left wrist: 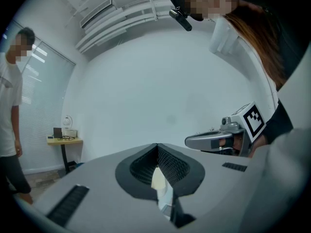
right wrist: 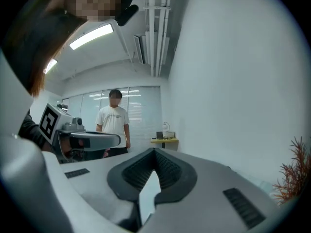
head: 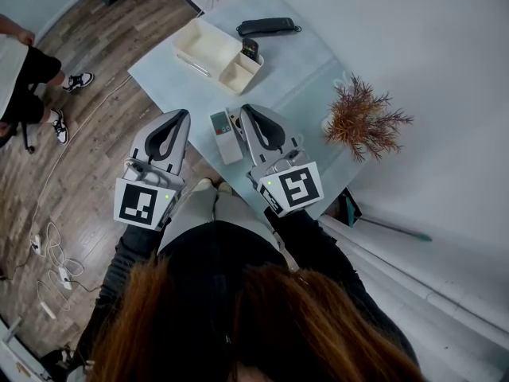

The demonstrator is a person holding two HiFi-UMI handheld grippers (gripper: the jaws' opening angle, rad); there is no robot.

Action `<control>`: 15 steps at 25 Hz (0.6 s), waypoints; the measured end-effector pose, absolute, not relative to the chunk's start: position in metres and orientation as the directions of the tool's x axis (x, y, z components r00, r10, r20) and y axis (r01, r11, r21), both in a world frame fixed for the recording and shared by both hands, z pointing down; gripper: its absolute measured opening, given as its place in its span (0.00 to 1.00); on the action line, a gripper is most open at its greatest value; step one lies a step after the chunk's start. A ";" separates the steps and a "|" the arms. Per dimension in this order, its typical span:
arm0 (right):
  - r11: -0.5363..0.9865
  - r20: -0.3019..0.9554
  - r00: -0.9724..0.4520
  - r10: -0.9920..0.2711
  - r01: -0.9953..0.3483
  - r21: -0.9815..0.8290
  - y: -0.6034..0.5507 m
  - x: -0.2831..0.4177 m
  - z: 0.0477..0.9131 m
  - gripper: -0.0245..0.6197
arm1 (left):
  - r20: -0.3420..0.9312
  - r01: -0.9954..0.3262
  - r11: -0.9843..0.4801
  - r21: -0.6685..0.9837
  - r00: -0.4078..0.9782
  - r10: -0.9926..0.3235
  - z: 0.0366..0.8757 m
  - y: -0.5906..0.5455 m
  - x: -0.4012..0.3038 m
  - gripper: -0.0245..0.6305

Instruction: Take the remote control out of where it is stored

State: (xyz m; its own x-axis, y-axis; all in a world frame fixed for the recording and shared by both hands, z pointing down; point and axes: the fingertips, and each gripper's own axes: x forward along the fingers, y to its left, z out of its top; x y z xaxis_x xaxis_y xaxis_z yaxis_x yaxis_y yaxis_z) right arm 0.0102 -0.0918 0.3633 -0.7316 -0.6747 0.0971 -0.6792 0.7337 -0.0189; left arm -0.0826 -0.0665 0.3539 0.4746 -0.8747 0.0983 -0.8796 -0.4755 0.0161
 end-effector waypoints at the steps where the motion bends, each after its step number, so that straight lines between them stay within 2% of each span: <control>1: 0.733 0.094 -0.731 -0.676 -0.680 -0.026 -0.089 0.012 0.360 0.06 | 0.097 -0.879 -0.477 0.015 0.476 -0.874 0.353 -0.067 -0.083 0.05; 15: 0.710 0.073 -0.711 -0.700 -0.703 -0.034 -0.079 0.014 0.349 0.06 | 0.095 -0.889 -0.458 -0.014 0.454 -0.886 0.354 -0.066 -0.085 0.05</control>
